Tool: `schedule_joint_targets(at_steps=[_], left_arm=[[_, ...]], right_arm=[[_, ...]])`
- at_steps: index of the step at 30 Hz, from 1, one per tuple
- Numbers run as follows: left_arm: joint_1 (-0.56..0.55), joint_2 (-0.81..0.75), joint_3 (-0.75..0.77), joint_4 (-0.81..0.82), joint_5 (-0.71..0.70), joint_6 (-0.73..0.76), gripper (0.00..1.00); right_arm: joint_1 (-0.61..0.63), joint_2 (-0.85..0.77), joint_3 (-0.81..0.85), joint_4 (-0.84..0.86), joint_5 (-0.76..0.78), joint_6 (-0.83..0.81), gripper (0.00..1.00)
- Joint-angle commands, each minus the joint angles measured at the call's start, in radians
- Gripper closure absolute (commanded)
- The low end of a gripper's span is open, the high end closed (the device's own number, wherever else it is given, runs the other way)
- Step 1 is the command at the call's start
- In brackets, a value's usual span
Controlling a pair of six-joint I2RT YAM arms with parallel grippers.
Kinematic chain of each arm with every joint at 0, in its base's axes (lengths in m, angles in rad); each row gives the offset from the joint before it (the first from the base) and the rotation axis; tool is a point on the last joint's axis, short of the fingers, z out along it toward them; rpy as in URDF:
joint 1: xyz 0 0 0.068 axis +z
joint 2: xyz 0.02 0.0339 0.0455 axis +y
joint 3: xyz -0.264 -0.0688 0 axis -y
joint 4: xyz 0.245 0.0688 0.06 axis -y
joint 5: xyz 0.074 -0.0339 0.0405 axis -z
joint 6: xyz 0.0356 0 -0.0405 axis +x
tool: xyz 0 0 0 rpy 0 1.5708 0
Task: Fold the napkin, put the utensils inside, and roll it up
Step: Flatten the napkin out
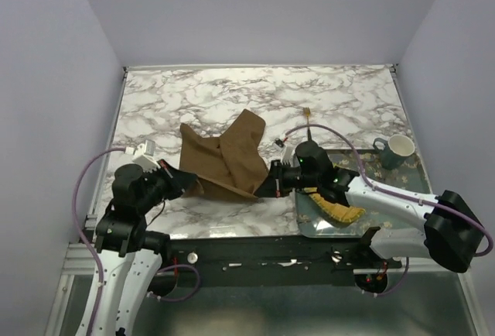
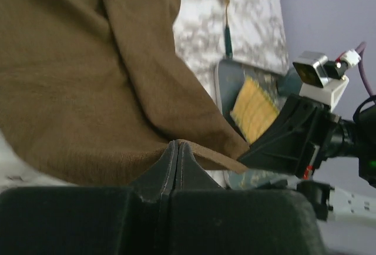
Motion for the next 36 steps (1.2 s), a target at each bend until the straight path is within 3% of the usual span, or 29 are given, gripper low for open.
schedule_joint_targets(at_steps=[1,4,8,9,11,12,13,14,15,16,17,18,21,23,25,28,33,36], left_arm=[[0.009,-0.027,-0.100,0.021,0.161,-0.140,1.00],[0.009,-0.037,-0.159,0.019,0.213,-0.221,1.00],[0.009,-0.034,-0.176,0.011,0.189,-0.221,1.00],[0.009,-0.030,-0.173,0.013,0.182,-0.217,0.75],[0.009,-0.005,-0.143,0.007,0.153,-0.181,0.45],[0.009,0.002,-0.126,0.005,0.143,-0.163,0.16],[0.009,0.013,-0.106,-0.005,0.127,-0.120,0.15],[0.009,0.038,-0.068,-0.012,0.086,-0.097,0.15],[0.009,0.050,-0.057,-0.013,0.069,-0.085,0.16],[0.009,0.065,-0.051,-0.009,0.040,-0.077,0.17],[0.010,0.113,-0.051,0.003,-0.006,-0.069,0.19],[0.009,0.145,-0.055,0.020,-0.021,-0.069,0.21],[0.009,0.298,-0.057,0.103,-0.078,-0.028,0.26],[0.009,0.396,-0.045,0.165,-0.136,-0.002,0.29],[0.010,0.461,-0.029,0.218,-0.231,0.030,0.40],[0.013,0.600,-0.020,0.304,-0.285,0.037,0.42],[0.030,0.852,0.021,0.395,-0.256,0.029,0.42],[0.073,0.981,0.031,0.454,-0.191,0.015,0.48]], right_arm=[[-0.006,-0.034,-0.156,0.032,0.047,0.043,0.99],[0.035,-0.014,-0.265,0.077,0.025,0.082,0.99],[0.121,0.003,-0.332,0.127,0.010,0.109,0.98],[0.130,0.020,-0.332,0.129,-0.010,0.109,0.93],[0.141,0.029,-0.329,0.125,-0.044,0.103,0.72],[0.141,0.020,-0.329,0.115,-0.064,0.100,0.62],[0.141,-0.024,-0.323,0.097,-0.061,0.088,0.45],[0.140,-0.058,-0.309,-0.006,-0.044,0.039,0.39],[0.140,-0.095,-0.290,-0.074,0.040,-0.001,0.33],[0.140,-0.170,-0.198,-0.189,0.119,-0.044,0.17],[0.138,-0.189,-0.143,-0.384,0.214,-0.123,0.07],[0.133,-0.199,-0.078,-0.449,0.364,-0.162,0.00],[0.089,-0.123,0.091,-0.514,0.477,-0.274,0.00],[0.014,0.019,0.219,-0.514,0.447,-0.306,0.00],[-0.018,0.131,0.318,-0.511,0.424,-0.319,0.01],[-0.037,0.323,0.497,-0.532,0.428,-0.382,0.03],[-0.147,0.500,0.567,-0.567,0.286,-0.451,0.02],[-0.180,0.543,0.541,-0.546,0.222,-0.510,0.05]])
